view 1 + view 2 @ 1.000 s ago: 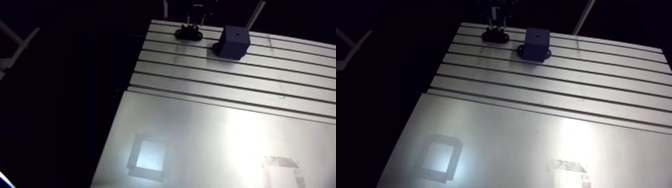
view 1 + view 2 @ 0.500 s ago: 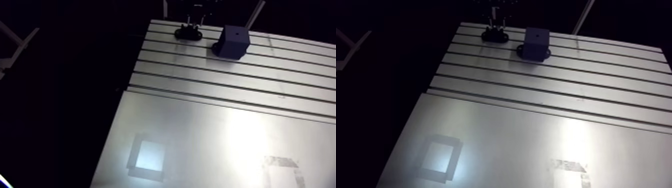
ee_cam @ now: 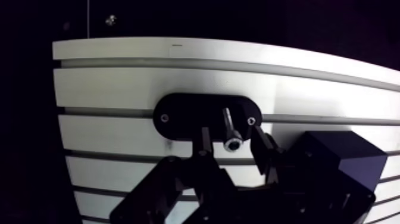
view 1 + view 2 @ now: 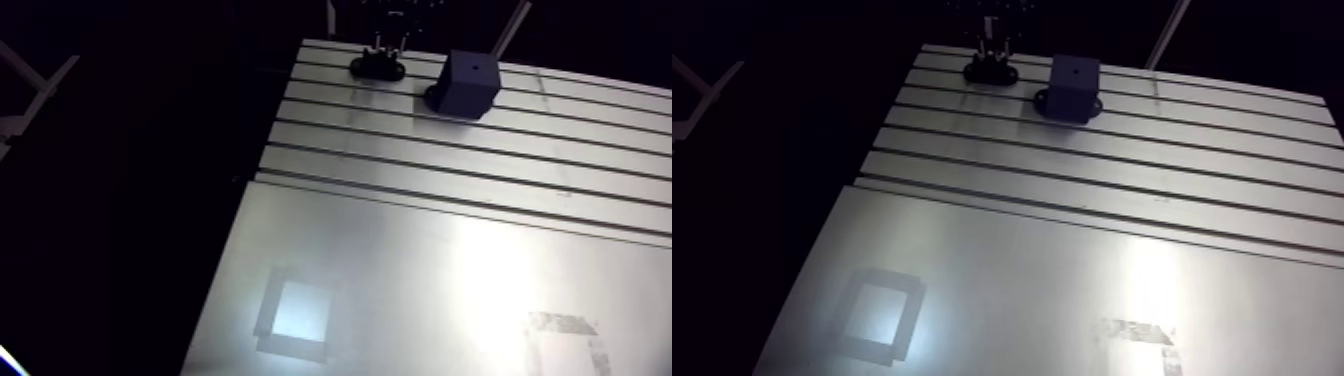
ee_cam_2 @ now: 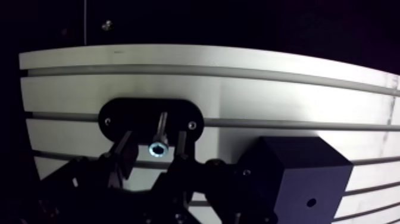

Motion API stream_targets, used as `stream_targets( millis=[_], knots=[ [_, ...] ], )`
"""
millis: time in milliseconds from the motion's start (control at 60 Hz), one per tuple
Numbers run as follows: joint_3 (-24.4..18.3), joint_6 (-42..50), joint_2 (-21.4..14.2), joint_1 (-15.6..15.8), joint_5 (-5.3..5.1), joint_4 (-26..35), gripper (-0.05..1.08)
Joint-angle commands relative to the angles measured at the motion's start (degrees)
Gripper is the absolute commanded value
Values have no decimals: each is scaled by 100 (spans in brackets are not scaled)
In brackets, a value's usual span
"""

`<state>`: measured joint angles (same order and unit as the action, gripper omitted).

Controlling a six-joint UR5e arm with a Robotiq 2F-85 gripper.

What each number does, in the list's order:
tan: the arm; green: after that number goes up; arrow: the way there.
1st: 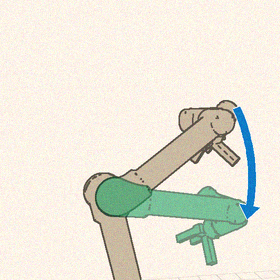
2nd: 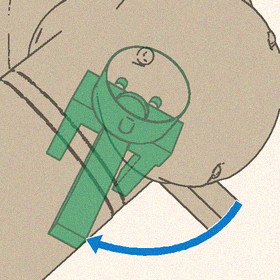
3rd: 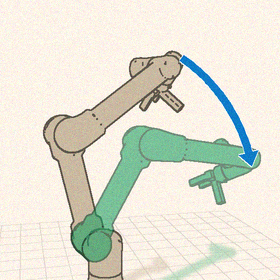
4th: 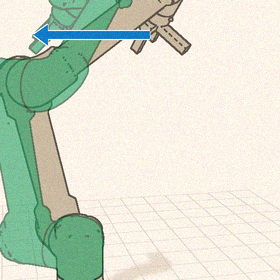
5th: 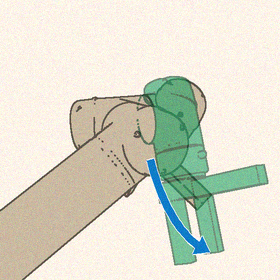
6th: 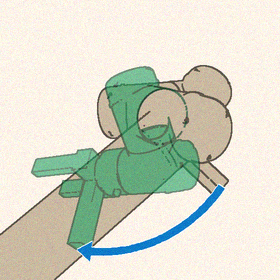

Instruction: Pick up the M10 bolt and insert it into the hole until fully seated.

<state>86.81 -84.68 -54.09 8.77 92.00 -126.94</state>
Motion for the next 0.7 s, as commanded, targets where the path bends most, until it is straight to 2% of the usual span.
stream_targets(
  millis=[17, 700],
  knots=[
    [8, 0, 0, 2, 6, 6, 54],
    [7, 0, 0, 2, 15, 15, 64]
  ],
)
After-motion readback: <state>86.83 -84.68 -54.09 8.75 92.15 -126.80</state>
